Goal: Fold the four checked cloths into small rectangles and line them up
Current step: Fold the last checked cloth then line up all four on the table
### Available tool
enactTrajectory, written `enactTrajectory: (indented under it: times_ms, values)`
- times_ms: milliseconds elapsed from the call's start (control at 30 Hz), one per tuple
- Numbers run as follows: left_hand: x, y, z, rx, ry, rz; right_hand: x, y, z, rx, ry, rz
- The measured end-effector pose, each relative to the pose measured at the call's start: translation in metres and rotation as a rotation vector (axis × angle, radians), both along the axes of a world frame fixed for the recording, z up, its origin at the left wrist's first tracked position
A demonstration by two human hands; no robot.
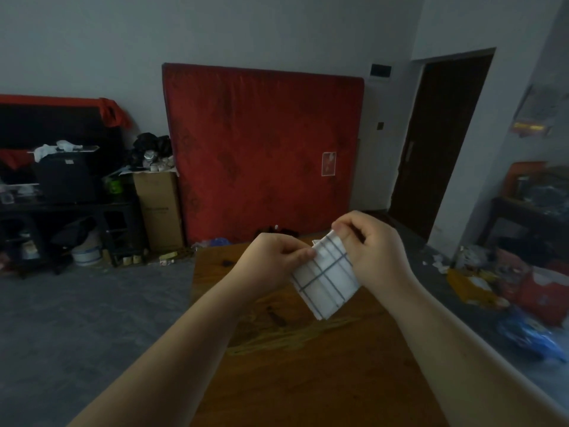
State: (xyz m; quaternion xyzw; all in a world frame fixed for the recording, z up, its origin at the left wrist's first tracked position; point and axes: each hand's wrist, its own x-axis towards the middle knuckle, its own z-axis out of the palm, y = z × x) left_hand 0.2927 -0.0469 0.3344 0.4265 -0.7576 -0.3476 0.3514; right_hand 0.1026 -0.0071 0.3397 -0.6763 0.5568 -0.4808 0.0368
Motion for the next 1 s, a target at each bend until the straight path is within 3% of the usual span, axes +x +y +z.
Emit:
enactTrajectory:
  times_ms: [267, 400, 533, 800, 1000]
  values:
    - [0.023, -0.012, -0.014, -0.009, 0.023, 0.105, -0.02, -0.009, 0.004, -0.065, -0.105, -0.149]
    - [0.024, -0.019, -0.001, -0.071, 0.064, 0.124, -0.012, -0.012, -0.004, 0.003, -0.075, -0.052]
    - [0.007, -0.013, 0.013, -0.152, -0.056, -0.006, 0.003, -0.012, -0.01, 0.034, -0.058, 0.034]
    - [-0.006, -0.007, -0.002, -0.091, -0.117, -0.033, -0.009, -0.01, -0.008, 0.063, -0.093, 0.027]
    - [-0.004, -0.005, -0.013, 0.004, -0.013, -0.069, -0.025, -0.01, -0.005, 0.076, -0.135, -0.028]
